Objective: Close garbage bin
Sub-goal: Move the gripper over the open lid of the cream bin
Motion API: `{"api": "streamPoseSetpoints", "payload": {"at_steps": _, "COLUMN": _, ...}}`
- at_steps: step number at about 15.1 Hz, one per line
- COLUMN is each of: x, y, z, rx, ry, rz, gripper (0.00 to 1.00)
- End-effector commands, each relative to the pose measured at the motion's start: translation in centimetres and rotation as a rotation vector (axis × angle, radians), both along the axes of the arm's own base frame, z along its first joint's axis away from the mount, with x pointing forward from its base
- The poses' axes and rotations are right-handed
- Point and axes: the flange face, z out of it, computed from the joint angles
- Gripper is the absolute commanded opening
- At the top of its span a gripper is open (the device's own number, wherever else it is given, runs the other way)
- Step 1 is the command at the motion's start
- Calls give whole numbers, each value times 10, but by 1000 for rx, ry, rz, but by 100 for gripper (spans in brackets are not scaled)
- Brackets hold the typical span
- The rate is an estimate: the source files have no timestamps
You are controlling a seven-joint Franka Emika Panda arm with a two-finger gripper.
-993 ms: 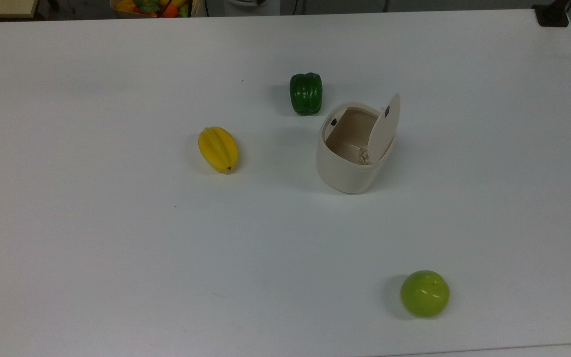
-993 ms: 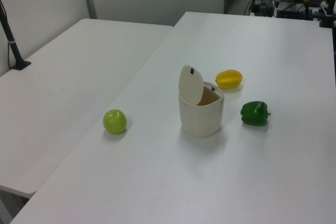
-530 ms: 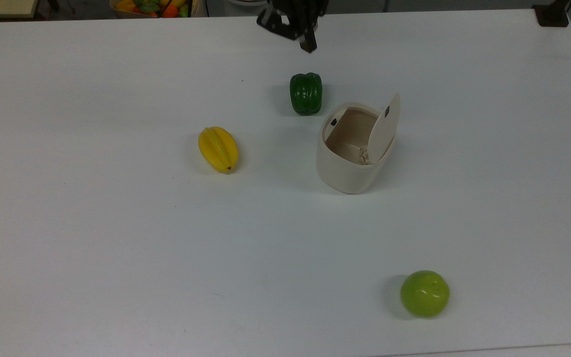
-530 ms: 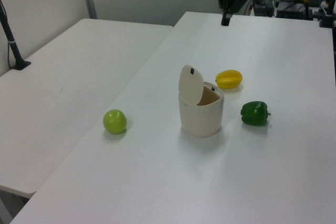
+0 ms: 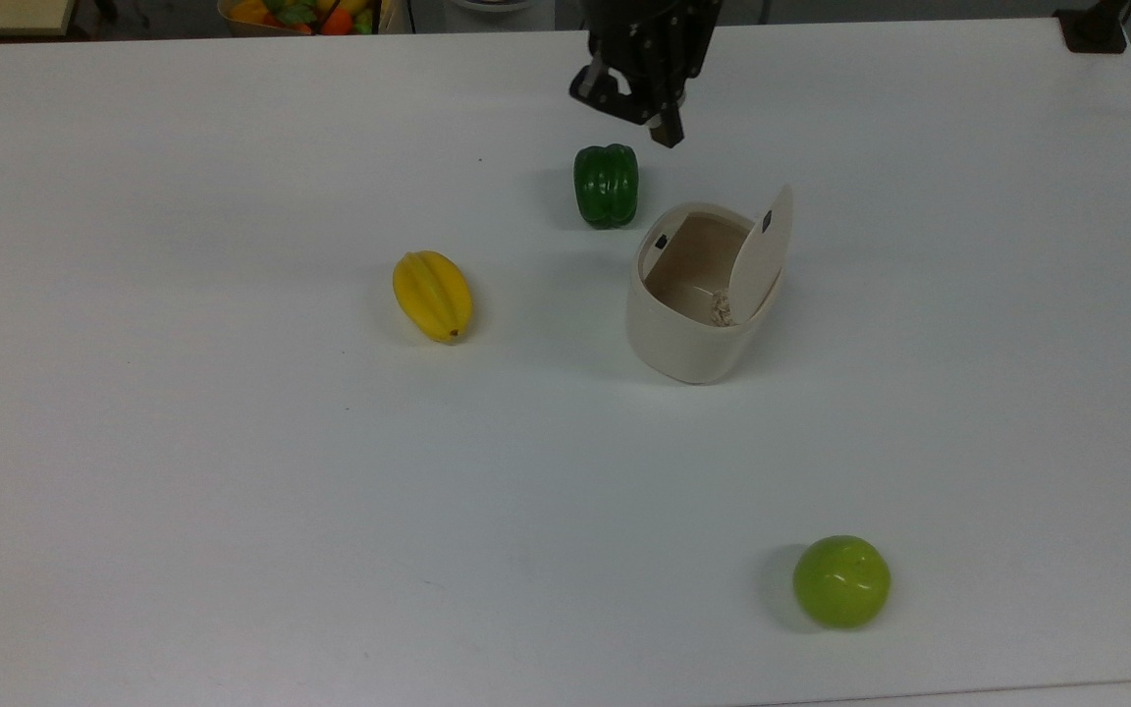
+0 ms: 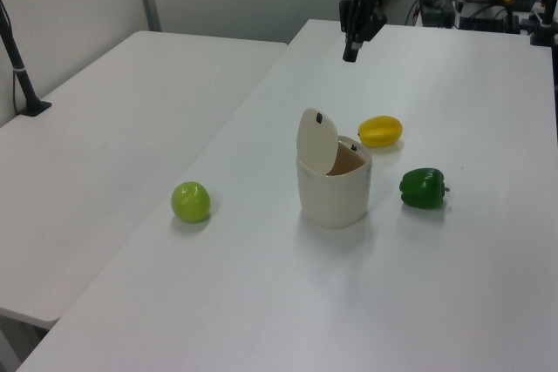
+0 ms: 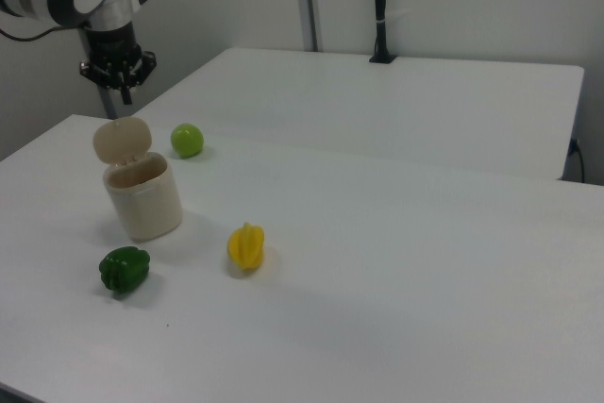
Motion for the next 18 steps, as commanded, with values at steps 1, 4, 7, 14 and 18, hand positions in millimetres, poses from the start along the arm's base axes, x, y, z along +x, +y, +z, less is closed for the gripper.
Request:
{"api": "streamPoseSetpoints", "payload": {"at_steps": 1, "x": 4, "y": 31, "z": -4, "rx": 35, "ry": -39, "rz": -22, "gripper": 0}}
{"api": "streamPoseSetpoints", "payload": {"at_steps": 4, "x": 12, "y": 48, "z": -13, "rx": 50, "ry": -81, "rz": -55, "gripper": 0}}
{"api": "streamPoseSetpoints", "payload": {"at_steps": 7, "x": 17, "y": 77, "z": -26, "rx": 55, "ry": -102, "rz": -40, "gripper": 0}}
{"api": "streamPoseSetpoints", "payload": {"at_steps": 14, "x": 20, "y": 106, "z": -42, "rx": 11, "ry": -120, "rz": -17, "gripper": 0}}
{"api": "streamPoseSetpoints", "payload": {"at_steps": 18, "x": 22, "y": 106, "z": -55, "rx": -3, "ry": -101, "rz": -14, "gripper": 0}}
